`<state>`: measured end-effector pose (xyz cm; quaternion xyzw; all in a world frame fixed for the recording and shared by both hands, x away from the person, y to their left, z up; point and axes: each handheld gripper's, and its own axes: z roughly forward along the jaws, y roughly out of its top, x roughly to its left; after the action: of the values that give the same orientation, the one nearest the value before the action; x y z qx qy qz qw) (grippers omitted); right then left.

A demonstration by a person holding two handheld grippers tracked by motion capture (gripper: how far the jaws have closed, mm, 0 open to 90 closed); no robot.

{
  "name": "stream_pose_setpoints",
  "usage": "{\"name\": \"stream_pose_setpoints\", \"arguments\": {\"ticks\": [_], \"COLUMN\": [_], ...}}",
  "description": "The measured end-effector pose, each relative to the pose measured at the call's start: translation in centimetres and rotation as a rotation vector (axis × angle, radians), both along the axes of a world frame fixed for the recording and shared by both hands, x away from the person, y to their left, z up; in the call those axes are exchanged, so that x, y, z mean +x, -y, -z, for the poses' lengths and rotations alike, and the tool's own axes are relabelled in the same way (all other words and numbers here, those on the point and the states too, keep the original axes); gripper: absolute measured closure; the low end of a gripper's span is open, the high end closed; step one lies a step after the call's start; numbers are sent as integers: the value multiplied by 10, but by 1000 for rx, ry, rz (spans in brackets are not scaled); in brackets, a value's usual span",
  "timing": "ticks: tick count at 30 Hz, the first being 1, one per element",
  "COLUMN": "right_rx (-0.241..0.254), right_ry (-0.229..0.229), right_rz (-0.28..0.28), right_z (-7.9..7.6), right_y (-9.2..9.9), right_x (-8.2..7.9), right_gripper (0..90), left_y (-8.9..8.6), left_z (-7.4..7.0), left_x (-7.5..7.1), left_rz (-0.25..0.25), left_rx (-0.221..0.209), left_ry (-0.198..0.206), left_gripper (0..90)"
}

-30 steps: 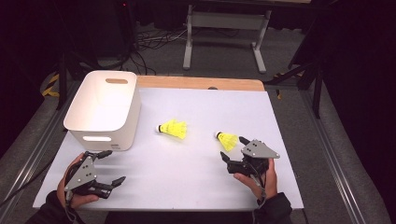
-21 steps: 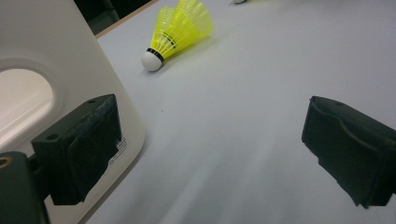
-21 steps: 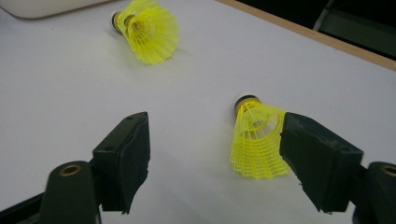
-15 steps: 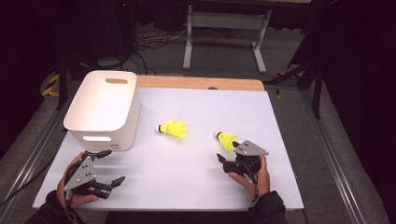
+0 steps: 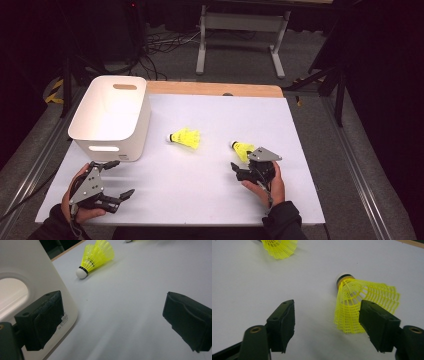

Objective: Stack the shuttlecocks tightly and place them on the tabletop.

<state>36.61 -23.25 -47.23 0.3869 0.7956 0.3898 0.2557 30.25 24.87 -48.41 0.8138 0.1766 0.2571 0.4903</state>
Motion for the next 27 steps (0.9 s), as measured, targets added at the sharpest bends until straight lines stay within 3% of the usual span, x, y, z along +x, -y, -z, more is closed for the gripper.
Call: {"name": "stream_pose_setpoints", "arguments": {"ticks": [2,8,9,15,17,27], "right_rx": [-7,-10,-10,-24,-5,-2], "right_ry": [-10,-40,-41,-40,-43,-33], "right_rz": [6,33,33,60,56,56], "right_z": [2,4,3,3,2,2], "right_y": [0,0,0,-1,1,-1], "right_x": [3,8,9,11,10,11], "right_gripper": [391,470,525,628,688,834], "left_y": [1,1,1,0,0,0], "left_z": [0,1,1,1,2,2], "left_x": [0,0,0,1,1,2], "left_rz": [1,2,1,0,-2,0], "left_rx": [-7,-2,-2,-4,-6,-1], "left_ry": [-7,-9,-8,-13,-15,-14], "left_gripper": [42,42,42,42,42,43]}}
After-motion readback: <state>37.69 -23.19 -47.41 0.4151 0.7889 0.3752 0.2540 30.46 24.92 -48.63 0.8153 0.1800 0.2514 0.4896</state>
